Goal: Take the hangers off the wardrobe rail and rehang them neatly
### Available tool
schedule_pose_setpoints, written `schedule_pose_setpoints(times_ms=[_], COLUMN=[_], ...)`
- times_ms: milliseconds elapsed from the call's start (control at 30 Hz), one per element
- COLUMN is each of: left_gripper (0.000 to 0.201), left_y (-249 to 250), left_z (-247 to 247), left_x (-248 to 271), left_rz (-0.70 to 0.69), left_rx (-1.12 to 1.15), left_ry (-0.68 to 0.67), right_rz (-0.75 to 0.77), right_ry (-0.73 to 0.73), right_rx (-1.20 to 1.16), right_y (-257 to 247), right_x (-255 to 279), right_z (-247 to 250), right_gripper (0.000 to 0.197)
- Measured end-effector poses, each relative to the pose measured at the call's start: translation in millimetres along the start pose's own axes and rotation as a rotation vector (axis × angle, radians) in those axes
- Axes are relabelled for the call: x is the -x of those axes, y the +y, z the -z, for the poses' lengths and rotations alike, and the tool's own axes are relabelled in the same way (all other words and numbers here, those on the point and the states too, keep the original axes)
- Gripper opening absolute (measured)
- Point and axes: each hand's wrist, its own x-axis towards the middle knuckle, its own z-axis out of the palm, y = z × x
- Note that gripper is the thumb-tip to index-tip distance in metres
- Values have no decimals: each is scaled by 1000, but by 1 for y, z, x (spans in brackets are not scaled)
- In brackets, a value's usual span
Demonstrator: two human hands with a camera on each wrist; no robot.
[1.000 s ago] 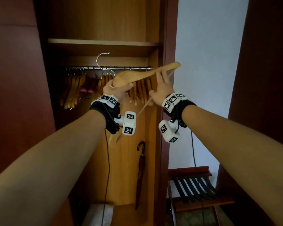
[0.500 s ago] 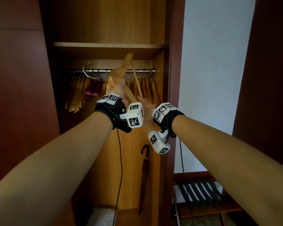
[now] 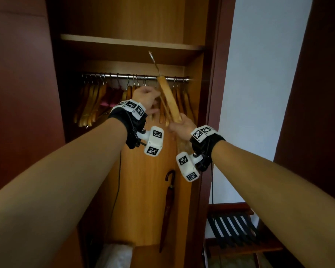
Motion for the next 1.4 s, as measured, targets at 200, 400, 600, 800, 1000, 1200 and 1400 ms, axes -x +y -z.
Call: schedule_pose_setpoints(times_ms=[200, 400, 600, 800, 1000, 1200, 1400], left_gripper=[12, 12, 6, 7, 7, 6, 7], left_y=[-12, -22, -29, -37, -46, -55, -58], left_z=[14, 30, 40, 51, 57, 44, 24], left_x=[-35, -76, -113, -140, -174, -206, -229], left_rz=[-36, -49, -29, -36, -20, -15, -16], left_rx=[-146, -290, -374, -429, -491, -524, -570], left_ry=[-11, -52, -125, -169, -197, -190, -178], right_rz=[-127, -141, -176, -243, -274, -287, -255], right_ry=[8, 18, 84, 81, 47, 4, -34], right_rx=[-243, -308, -218, -195, -158, -95, -96], right_y=[-6, -17, -20, 7, 15, 8, 5], right_x=[-31, -75, -115, -181, -236, -257, -278], right_z=[-21, -39, -54, -64, -67, -60, -52], right_gripper=[47, 55, 58, 81, 83, 59, 57])
